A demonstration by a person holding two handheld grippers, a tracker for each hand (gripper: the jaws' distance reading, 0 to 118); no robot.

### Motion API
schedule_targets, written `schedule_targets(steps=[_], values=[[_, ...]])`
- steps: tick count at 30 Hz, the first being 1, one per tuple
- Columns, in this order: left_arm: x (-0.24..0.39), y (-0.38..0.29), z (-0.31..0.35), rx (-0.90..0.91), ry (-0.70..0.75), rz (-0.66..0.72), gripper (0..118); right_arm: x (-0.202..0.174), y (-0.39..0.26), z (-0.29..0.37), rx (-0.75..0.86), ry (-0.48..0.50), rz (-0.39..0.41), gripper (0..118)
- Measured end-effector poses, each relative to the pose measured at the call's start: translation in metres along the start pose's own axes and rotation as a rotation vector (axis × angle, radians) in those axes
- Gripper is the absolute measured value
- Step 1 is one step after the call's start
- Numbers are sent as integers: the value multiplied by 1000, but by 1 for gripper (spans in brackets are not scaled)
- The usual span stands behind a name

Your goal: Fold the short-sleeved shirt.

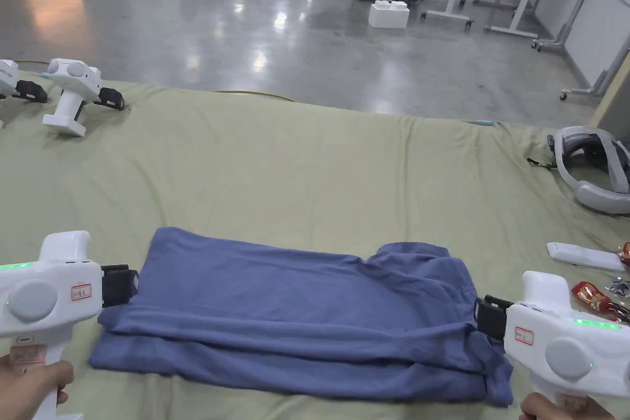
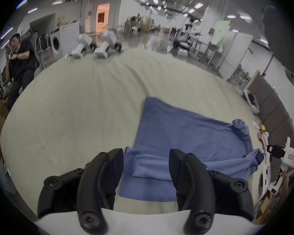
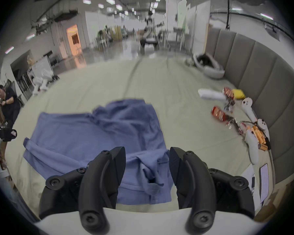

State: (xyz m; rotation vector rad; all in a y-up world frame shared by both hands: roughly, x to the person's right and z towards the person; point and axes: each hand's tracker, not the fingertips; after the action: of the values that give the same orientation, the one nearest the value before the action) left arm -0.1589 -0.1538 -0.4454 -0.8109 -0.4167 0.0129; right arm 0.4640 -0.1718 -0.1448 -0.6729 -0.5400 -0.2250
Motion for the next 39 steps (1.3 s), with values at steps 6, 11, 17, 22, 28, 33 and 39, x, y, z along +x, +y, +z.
schedule_targets(steps=[6,11,17,22,28,33,39], values=[[42,-17,68,290,-6,-130,65,-44,-22,76,305,1,21,59],[69,-38,114,497,68,-240,34,-82,-36,126,508,-6,50,24],[83,-63,137,572,40,-255,12,-102,-49,153,574,-17,20,14],[86,-78,152,568,63,-255,2,-105,-58,160,581,-7,16,10],[69,-84,147,479,66,-254,2,-103,-64,163,577,-12,34,10],[31,-79,108,278,61,-158,2,-100,-66,156,532,-9,47,10],[-19,-51,19,-39,-15,-53,12,-94,-74,145,433,14,33,10]])
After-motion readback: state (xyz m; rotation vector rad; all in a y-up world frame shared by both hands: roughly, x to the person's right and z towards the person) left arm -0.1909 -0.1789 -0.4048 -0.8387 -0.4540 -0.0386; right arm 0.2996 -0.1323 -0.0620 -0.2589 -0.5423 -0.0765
